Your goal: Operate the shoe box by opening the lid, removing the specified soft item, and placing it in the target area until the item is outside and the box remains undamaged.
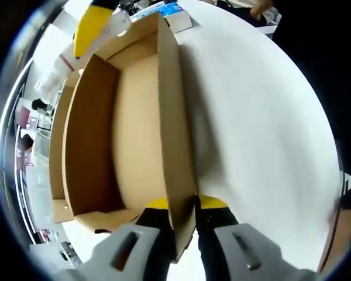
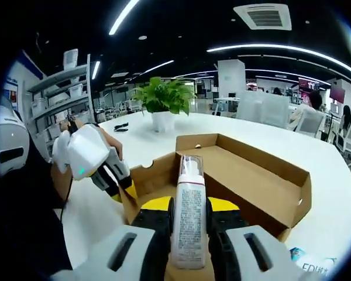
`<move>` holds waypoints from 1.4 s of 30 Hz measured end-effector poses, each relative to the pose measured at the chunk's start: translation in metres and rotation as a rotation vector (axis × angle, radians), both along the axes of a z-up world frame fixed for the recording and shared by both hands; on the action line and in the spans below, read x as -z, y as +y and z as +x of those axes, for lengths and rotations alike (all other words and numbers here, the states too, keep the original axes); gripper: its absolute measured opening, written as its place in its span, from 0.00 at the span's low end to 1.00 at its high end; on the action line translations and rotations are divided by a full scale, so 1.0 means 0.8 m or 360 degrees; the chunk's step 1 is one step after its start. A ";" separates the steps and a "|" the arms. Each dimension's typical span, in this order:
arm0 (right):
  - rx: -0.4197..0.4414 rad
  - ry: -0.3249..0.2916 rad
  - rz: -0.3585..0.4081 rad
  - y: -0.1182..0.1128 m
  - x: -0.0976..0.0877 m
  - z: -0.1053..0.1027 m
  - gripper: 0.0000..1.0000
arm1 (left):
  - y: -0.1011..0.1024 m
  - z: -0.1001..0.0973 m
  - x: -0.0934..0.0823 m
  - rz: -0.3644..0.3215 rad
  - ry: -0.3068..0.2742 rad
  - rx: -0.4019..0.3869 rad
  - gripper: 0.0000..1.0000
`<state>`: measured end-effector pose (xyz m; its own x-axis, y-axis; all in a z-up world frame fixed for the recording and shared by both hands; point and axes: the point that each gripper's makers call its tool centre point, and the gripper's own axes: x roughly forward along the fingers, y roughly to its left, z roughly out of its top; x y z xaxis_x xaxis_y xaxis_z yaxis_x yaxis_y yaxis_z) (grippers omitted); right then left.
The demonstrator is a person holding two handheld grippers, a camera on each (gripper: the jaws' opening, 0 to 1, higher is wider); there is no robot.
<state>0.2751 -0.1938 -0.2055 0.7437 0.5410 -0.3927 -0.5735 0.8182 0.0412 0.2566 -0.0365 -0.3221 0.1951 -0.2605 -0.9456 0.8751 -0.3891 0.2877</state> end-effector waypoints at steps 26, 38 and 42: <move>0.0605 -0.0192 -0.0060 -0.195 -0.058 -0.071 0.20 | 0.001 0.002 0.001 0.0018 -0.0023 -0.0024 0.13; 0.0852 -0.0192 -0.0110 -0.272 -0.053 -0.112 0.20 | 0.002 0.004 0.002 0.0032 -0.0034 -0.0033 0.13; 0.0931 -0.0182 -0.0083 -0.300 -0.046 -0.121 0.20 | 0.002 0.005 0.002 0.0047 -0.0042 -0.0036 0.13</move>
